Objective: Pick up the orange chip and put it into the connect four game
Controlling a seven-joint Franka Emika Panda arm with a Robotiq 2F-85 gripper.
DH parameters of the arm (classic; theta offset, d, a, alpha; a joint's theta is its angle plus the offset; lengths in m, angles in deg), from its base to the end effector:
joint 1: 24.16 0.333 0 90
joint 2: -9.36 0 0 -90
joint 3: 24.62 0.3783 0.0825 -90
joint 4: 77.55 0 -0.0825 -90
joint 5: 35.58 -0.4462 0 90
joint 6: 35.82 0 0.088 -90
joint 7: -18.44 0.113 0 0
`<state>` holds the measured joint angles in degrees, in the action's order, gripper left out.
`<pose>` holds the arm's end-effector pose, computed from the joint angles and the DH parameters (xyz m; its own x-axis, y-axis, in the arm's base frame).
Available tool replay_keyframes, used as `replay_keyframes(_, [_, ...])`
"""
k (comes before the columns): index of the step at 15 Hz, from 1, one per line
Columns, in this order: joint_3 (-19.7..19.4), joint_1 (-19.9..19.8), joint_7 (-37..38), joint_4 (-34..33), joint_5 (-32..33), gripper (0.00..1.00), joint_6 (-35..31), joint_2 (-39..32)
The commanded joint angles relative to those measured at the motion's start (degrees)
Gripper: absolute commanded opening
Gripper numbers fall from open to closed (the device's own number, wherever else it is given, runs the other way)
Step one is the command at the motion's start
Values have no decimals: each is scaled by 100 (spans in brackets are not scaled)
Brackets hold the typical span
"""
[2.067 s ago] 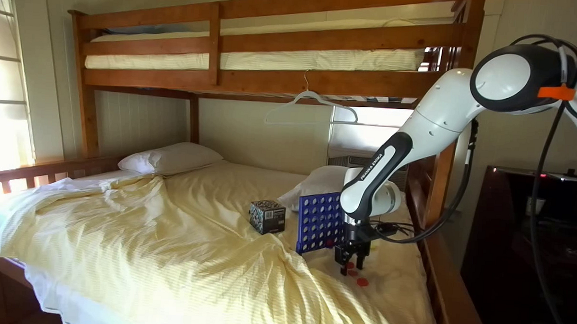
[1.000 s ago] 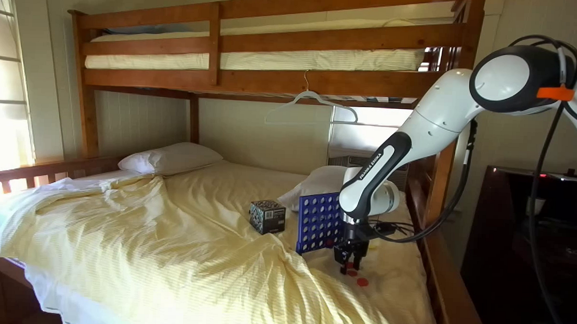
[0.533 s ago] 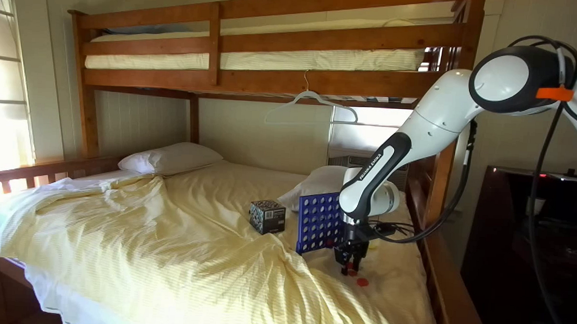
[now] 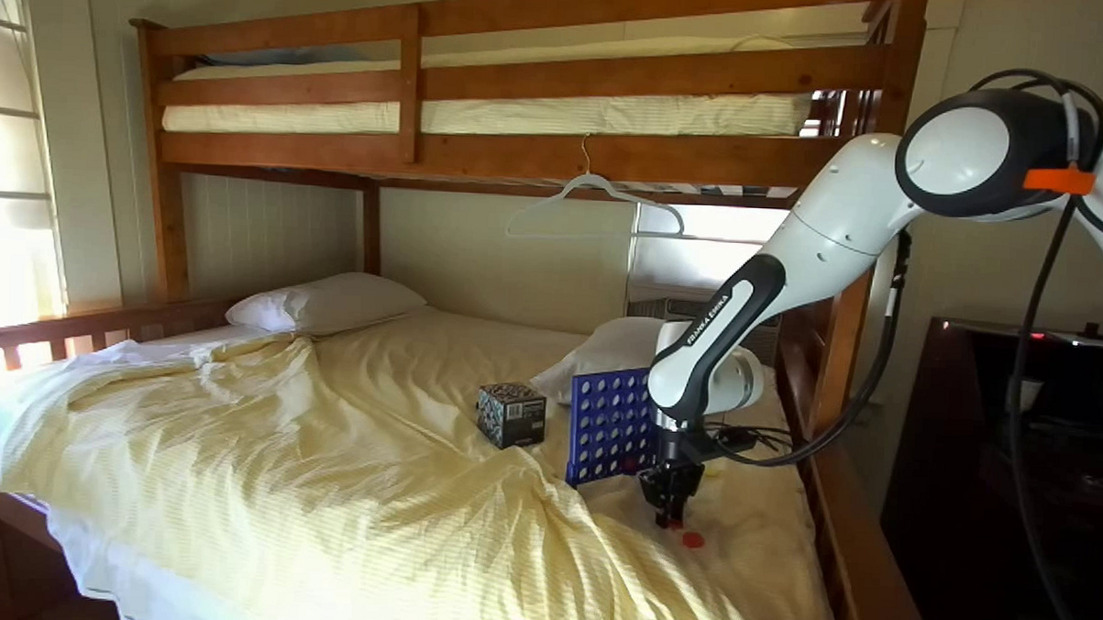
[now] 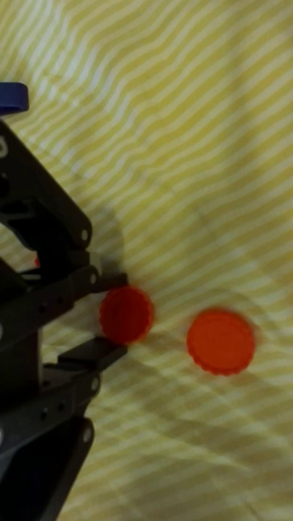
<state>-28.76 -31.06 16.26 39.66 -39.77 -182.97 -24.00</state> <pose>0.6372 -0.1253 0.1384 0.9771 -0.2047 -0.0572 -0.2050 -0.9788 0.0015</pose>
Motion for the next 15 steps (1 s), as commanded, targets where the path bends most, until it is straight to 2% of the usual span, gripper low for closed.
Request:
replay_keyframes(1, [34, -55, -29, -35, 22, 10, 82, 105])
replay_keyframes(9, [-32, -97, -19, 750, -37, 10, -137, 1278])
replay_keyframes(13, [-167, -107, 45, 1426, -12, 10, -222, 2157])
replay_keyframes(15, [-248, -148, 116, 1794, -82, 10, -523, 2611])
